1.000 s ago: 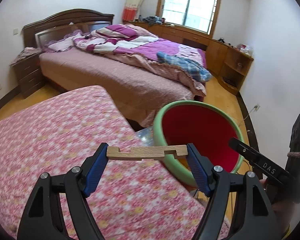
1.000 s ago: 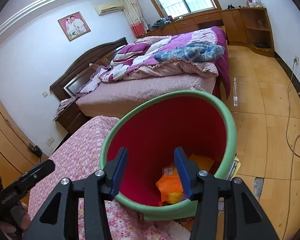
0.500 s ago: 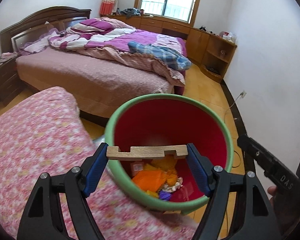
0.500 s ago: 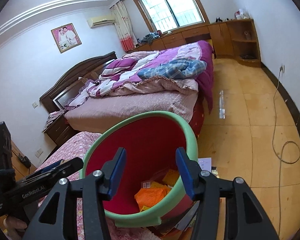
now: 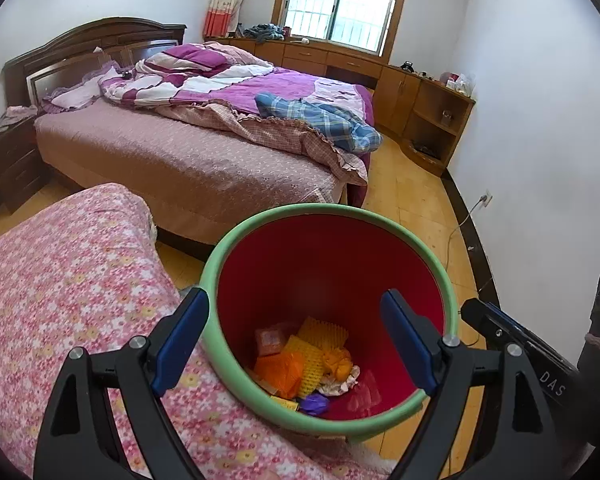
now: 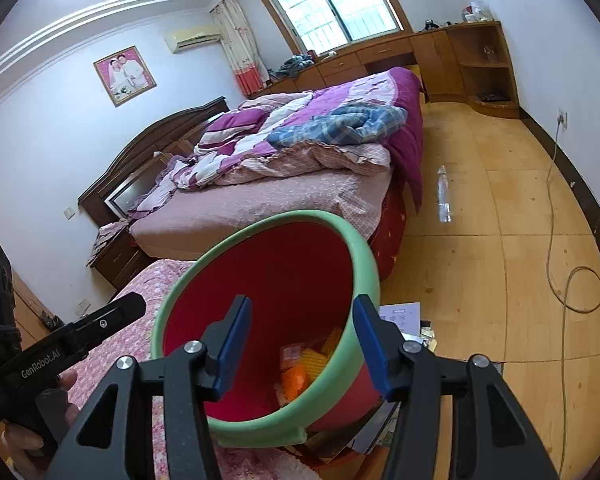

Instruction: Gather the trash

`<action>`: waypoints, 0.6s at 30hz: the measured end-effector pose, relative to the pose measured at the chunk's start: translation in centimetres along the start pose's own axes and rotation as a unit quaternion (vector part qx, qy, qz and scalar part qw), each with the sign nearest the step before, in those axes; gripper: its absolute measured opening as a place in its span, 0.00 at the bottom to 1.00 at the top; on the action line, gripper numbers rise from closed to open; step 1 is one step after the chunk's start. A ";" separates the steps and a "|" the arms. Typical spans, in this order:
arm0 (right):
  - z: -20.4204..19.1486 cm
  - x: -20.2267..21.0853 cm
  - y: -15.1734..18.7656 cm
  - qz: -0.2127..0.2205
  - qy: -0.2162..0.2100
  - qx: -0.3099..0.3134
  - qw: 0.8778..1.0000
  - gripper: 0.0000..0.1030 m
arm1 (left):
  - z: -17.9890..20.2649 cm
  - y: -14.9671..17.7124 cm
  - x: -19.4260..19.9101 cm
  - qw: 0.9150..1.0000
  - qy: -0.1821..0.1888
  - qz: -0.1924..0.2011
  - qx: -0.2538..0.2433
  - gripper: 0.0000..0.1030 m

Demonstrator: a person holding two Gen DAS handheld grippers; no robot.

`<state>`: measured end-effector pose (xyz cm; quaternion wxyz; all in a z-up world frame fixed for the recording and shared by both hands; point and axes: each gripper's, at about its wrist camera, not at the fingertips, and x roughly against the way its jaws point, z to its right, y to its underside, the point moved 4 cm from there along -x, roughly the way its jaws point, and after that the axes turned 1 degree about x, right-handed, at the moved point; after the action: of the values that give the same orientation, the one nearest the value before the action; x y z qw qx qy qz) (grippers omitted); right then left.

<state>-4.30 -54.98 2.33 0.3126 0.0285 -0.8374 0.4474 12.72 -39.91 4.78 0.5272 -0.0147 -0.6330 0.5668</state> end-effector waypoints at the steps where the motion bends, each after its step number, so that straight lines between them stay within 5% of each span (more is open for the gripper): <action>1: -0.3 0.1 0.1 -0.001 -0.005 0.001 1.000 0.55 | -0.2 0.1 0.3 1.000 -0.003 0.000 0.003 0.84; 10: -5.4 1.6 1.3 -0.011 -0.046 0.041 0.998 0.72 | -2.9 1.7 4.4 0.999 -0.027 0.002 0.036 0.84; 18: -10.8 2.8 3.7 -0.036 -0.077 0.085 0.993 0.76 | -6.9 4.0 9.6 0.994 -0.082 0.010 0.066 0.84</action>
<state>-2.41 -43.86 5.57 0.2597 0.1194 -0.8161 0.5023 10.80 -27.71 6.75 0.4675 0.0608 -0.6353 0.6117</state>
